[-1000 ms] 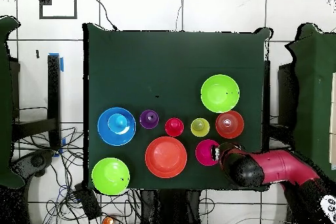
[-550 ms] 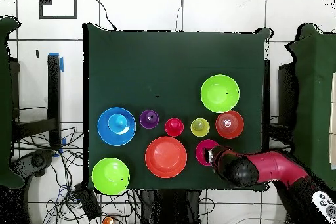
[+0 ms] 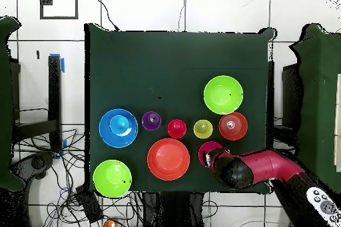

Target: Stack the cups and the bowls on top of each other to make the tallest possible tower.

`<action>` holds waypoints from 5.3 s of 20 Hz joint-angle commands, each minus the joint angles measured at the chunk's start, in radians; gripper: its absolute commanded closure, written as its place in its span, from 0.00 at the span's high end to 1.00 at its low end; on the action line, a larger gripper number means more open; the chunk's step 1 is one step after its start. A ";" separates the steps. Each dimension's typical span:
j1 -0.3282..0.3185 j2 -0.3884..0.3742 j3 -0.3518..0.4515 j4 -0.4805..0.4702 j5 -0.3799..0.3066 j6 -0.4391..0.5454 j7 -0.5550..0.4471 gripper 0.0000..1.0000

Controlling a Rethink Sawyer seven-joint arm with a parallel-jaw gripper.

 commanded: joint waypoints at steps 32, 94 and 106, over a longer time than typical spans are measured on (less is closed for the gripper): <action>0.333 -0.080 -0.278 0.127 -0.099 -0.134 0.193 1.00; 0.408 -0.016 -0.384 0.003 -0.104 -0.441 0.049 1.00; 0.498 -0.028 -0.470 -0.060 -0.136 -0.406 0.051 1.00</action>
